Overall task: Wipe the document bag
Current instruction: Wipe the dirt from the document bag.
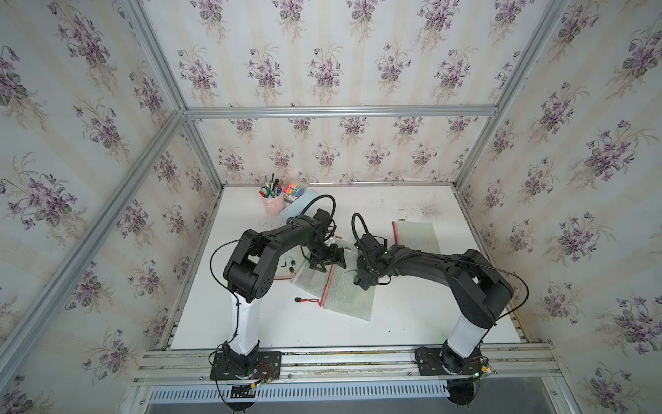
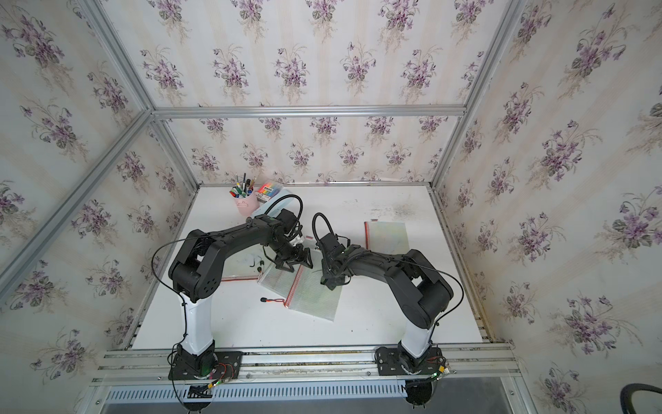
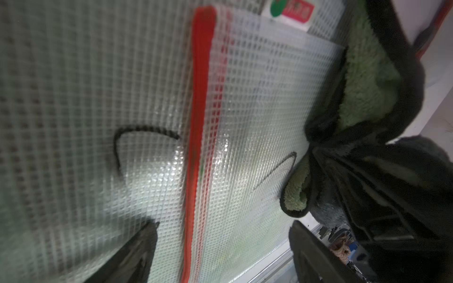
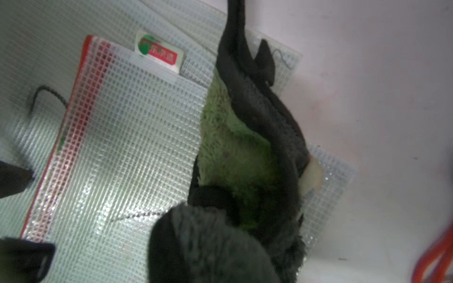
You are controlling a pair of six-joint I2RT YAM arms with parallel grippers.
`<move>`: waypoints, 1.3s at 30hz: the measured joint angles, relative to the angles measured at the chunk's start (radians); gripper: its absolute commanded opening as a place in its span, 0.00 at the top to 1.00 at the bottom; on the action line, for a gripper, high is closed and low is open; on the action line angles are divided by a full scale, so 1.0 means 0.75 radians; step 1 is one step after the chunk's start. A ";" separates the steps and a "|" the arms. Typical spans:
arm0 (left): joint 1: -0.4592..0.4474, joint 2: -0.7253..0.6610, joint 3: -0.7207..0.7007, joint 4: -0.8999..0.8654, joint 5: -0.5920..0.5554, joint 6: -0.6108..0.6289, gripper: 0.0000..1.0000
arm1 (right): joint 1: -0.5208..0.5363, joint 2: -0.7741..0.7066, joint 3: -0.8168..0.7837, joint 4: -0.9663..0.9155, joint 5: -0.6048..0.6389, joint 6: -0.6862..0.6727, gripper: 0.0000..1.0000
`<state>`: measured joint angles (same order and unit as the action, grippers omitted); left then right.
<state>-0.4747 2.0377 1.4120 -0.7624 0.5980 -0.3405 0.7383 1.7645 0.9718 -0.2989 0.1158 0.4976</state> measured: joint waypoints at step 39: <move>0.061 -0.193 -0.405 0.407 0.337 -0.032 1.00 | -0.001 0.035 0.021 0.159 -0.020 0.094 0.87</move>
<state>-0.4290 1.8927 1.1084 -0.4568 0.8509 -0.3641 0.7376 1.7908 0.9878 -0.1795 0.1009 0.5682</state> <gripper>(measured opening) 0.057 0.146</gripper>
